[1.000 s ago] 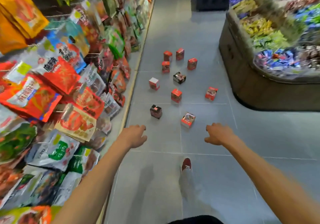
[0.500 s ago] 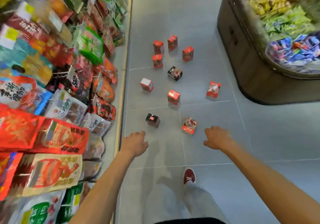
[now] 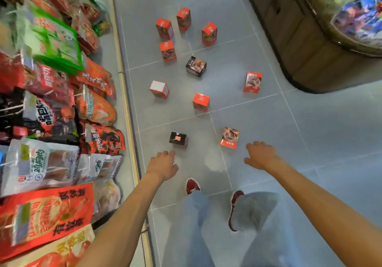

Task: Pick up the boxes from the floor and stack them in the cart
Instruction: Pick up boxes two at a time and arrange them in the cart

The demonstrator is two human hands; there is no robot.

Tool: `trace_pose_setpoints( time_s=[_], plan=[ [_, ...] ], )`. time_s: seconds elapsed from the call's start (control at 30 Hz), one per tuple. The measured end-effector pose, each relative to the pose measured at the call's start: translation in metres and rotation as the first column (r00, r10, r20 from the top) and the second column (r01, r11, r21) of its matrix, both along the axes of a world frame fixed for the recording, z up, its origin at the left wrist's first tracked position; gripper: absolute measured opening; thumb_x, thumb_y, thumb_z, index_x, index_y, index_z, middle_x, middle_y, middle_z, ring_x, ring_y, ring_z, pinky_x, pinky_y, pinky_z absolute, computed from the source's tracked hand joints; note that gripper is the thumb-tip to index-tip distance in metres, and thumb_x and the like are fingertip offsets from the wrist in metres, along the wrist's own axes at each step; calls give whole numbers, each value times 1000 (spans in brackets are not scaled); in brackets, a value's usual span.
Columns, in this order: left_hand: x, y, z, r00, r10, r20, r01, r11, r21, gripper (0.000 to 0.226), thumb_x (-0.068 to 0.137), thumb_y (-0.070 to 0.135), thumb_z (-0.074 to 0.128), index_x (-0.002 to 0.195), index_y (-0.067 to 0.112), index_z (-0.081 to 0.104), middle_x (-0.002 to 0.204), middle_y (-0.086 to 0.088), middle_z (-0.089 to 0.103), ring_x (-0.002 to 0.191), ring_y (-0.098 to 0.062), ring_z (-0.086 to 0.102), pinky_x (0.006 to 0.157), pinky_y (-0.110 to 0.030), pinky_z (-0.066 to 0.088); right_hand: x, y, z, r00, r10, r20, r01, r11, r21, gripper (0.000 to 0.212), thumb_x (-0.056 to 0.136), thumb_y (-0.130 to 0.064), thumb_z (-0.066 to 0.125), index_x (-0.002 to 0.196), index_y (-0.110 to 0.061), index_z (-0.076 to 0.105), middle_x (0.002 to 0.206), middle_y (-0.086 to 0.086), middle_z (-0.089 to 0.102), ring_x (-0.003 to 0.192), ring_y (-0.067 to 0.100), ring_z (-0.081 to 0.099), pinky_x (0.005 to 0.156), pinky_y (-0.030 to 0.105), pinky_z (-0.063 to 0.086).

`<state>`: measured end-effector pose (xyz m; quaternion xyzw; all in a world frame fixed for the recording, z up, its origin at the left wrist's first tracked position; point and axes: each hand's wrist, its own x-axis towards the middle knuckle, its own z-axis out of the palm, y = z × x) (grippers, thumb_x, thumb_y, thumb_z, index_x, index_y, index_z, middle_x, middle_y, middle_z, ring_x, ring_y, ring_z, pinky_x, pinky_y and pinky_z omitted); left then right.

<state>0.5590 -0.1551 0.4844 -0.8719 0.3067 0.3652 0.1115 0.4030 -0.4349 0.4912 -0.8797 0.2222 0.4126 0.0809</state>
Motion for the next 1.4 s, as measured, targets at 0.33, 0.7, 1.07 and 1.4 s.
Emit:
trace_pose_setpoints(
  time_s=[0.33,0.7,1.07,1.4],
  plan=[
    [95,-18,-240,980,-194,42,191,979,67,57,91,19,52,144,11,34,134,-13,49,122,-31,47,96,-41,42,70,-11,-245,965,-263,-9,263,963,65,53,92,-47,53,137,-19,47,134,11,52,123,31,50,95,41,44],
    [154,-48,-496,889,-433,145,417,899,132,117,70,40,82,154,17,3,157,-14,16,147,-36,14,115,-46,22,98,-22,-496,900,-394,184,401,916,2,49,91,-40,57,131,-13,51,134,14,52,122,34,50,90,42,46],
    [180,-39,-552,886,-413,210,435,898,-68,85,67,54,75,133,14,39,115,-9,54,104,-33,53,96,-41,41,101,-49,-568,508,-756,411,823,568,27,78,85,-41,66,140,1,32,140,18,38,128,36,39,98,47,42],
    [139,-77,-534,932,-296,209,341,910,-235,83,67,50,77,130,12,39,117,-7,54,103,-31,51,87,-38,41,130,-39,-604,132,-917,375,984,166,60,132,56,-79,70,147,3,19,147,15,34,134,31,36,108,45,34]
  ],
)
